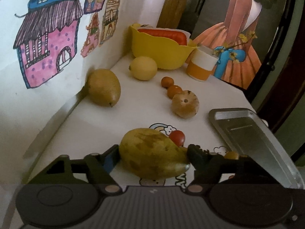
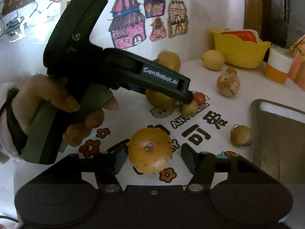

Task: Organize fruits
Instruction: 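Grasp the yellow-green pear with the left tool while the right tool grasps the orange, then carry the pear with the left tool while the right tool carries the orange onto the tray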

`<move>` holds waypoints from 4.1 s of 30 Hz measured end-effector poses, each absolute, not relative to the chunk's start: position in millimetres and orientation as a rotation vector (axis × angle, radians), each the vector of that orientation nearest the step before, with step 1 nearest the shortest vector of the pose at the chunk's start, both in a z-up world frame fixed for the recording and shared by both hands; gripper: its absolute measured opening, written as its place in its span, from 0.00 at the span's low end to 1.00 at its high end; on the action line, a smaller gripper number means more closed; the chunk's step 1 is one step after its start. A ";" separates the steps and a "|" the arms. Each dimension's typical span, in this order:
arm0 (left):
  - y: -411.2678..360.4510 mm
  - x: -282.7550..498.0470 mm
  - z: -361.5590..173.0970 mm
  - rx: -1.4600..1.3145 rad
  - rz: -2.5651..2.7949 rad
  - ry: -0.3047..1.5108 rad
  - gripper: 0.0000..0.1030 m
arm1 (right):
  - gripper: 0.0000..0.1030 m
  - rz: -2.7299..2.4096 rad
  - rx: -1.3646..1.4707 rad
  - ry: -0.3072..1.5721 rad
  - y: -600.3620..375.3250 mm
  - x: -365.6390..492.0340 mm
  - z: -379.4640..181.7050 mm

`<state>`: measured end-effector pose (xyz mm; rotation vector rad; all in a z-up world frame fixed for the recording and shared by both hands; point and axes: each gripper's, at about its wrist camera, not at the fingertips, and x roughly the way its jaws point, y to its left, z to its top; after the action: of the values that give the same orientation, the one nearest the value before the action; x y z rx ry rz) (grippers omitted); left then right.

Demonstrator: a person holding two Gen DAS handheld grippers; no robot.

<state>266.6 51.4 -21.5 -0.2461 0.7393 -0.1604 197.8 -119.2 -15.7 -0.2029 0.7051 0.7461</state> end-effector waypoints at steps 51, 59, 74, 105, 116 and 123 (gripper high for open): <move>29.7 217.2 -18.5 -0.246 -0.096 0.747 0.62 | 0.44 0.643 -0.108 0.670 -159.3 161.3 -10.7; 19.5 207.5 -17.1 -0.278 -0.125 0.757 0.60 | 0.44 0.609 -0.088 0.656 -175.1 156.9 -5.1; -9.2 200.6 -10.7 -0.306 -0.182 0.767 0.60 | 0.44 0.536 -0.045 0.628 -209.6 142.4 6.0; -109.5 339.5 -27.8 -0.348 -0.301 0.759 0.56 | 0.44 0.340 -0.053 0.706 -307.1 341.7 -7.9; -109.5 339.3 -21.6 -0.313 -0.286 0.738 0.64 | 0.54 0.320 -0.046 0.705 -305.6 348.7 -12.4; -94.3 318.8 2.9 -0.319 -0.248 0.681 0.92 | 0.77 0.277 -0.068 0.639 -311.2 320.1 7.5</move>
<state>318.8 -94.3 2.9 -0.3195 0.6810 -0.2481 320.1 -311.2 7.5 -0.0680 0.6391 0.2766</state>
